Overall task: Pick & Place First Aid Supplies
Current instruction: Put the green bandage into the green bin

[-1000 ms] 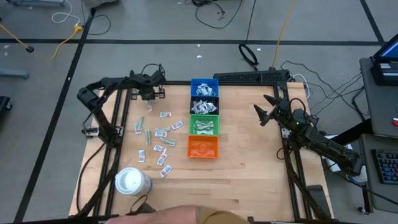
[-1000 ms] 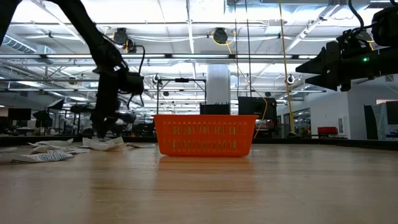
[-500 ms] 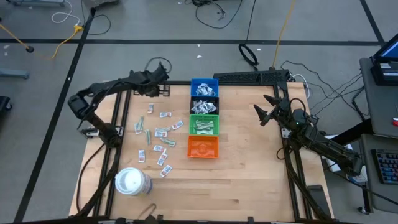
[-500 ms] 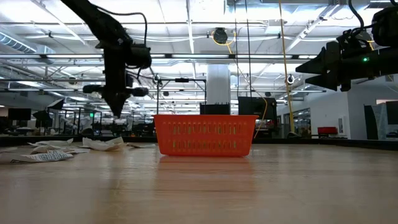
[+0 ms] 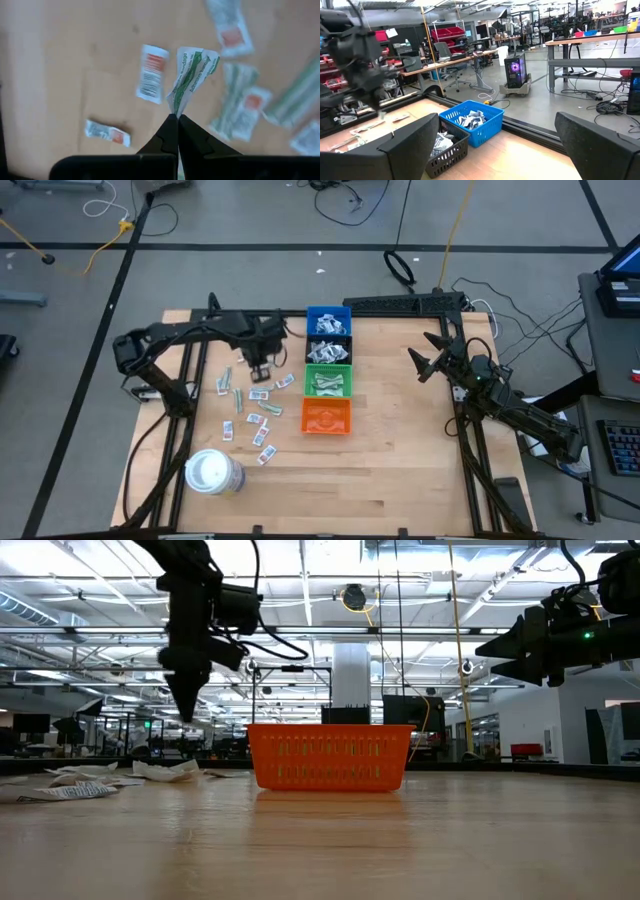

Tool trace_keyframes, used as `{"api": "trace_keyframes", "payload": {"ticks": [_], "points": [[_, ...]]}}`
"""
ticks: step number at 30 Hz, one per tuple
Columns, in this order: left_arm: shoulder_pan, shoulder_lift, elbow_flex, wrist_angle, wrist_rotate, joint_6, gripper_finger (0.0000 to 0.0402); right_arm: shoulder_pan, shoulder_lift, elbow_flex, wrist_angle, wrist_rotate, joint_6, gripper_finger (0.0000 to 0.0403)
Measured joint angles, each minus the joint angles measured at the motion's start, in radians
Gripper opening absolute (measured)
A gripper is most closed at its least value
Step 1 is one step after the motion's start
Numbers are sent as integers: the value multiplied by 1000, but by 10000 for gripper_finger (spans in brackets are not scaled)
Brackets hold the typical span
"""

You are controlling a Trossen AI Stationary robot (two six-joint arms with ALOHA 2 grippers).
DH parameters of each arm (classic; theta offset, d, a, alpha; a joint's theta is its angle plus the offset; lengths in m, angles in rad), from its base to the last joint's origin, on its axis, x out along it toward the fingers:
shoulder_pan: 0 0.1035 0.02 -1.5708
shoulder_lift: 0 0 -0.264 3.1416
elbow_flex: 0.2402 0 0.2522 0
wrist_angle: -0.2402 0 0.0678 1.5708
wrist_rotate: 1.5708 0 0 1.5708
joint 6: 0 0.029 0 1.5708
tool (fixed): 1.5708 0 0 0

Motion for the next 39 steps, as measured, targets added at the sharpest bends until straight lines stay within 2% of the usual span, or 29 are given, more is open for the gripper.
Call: {"api": "trace_keyframes", "payload": {"ticks": [3, 6, 18, 22, 25, 39], "points": [[-40, 37, 35, -58, 22, 52, 1, 0, 0, 0, 0, 0, 0, 393], [-77, 109, 132, -122, 31, 59, 1, 0, 0, 0, 0, 0, 0, 393], [-183, 475, 737, -259, 159, 76, 1, 0, 0, 0, 0, 0, 0, 393], [-202, 555, 883, -273, 182, 77, 1, 0, 0, 0, 0, 0, 0, 393], [-213, 601, 921, -262, 181, 73, 1, 0, 0, 0, 0, 0, 0, 393], [-240, 743, 921, -177, 108, 24, 1, 0, 0, 0, 0, 0, 0, 393]]}}
